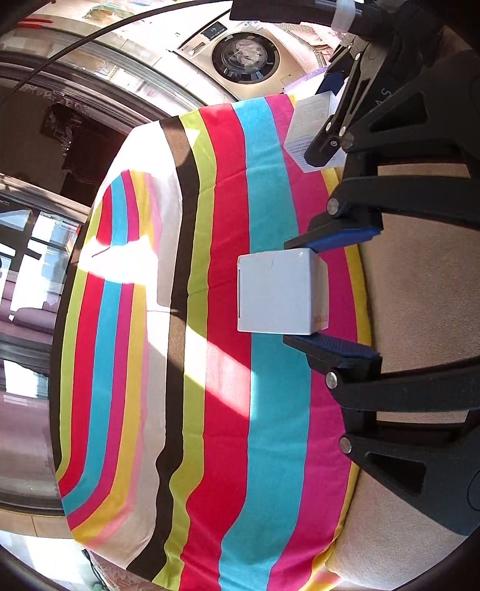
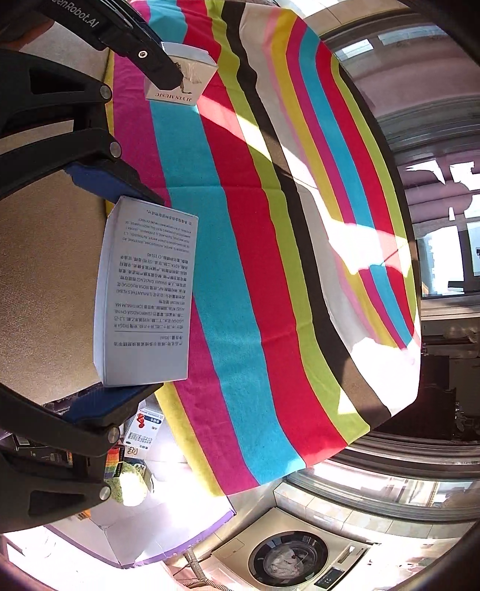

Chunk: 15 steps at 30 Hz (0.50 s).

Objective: Organize objects
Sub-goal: 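Carry both white boxes over the bin and open both tools to drop them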

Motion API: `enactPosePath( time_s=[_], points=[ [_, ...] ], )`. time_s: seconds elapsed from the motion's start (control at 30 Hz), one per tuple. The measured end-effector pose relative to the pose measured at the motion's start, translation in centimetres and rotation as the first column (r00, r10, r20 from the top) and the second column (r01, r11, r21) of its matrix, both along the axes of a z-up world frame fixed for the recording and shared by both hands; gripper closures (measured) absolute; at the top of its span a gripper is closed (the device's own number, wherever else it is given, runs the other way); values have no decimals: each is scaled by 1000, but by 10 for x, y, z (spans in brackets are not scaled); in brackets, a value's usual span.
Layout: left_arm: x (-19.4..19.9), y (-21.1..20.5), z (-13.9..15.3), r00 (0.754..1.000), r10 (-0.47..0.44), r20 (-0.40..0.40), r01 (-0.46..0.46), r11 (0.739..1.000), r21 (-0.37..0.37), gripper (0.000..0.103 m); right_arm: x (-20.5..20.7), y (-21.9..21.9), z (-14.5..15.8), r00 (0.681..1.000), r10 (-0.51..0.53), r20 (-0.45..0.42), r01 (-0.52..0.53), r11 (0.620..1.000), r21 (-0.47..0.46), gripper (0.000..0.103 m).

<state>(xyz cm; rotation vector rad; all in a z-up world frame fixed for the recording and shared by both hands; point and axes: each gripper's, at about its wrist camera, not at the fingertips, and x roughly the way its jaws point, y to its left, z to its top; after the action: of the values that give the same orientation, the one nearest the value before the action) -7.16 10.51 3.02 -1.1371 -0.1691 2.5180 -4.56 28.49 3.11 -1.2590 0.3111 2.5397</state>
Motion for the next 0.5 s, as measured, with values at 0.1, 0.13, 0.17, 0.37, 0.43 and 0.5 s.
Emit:
enactPosePath(
  time_s=[0.1, 0.13, 0.17, 0.37, 0.43, 0.5],
  points=[
    [9, 18, 0, 999, -46, 7, 46, 999, 2, 57, 11, 12, -1, 1000, -25, 6, 25, 1000, 3, 17],
    [12, 25, 0, 998, -62, 11, 62, 998, 5, 57, 16, 16, 0, 999, -35, 7, 35, 999, 0, 17],
    [14, 31, 0, 997, -79, 15, 79, 997, 8, 57, 19, 23, -1, 999, -45, 8, 45, 999, -4, 17],
    [29, 69, -1, 984, -174, 26, 173, 985, 23, 57, 39, 51, -5, 994, -104, 17, 104, 995, 0, 17],
    [33, 81, -2, 979, -204, 28, 203, 979, 23, 57, 46, 61, -7, 992, -127, 21, 127, 992, 6, 17],
    [37, 92, -2, 973, -228, 32, 227, 974, 23, 57, 52, 72, -9, 988, -151, 26, 151, 989, 7, 17]
  ],
)
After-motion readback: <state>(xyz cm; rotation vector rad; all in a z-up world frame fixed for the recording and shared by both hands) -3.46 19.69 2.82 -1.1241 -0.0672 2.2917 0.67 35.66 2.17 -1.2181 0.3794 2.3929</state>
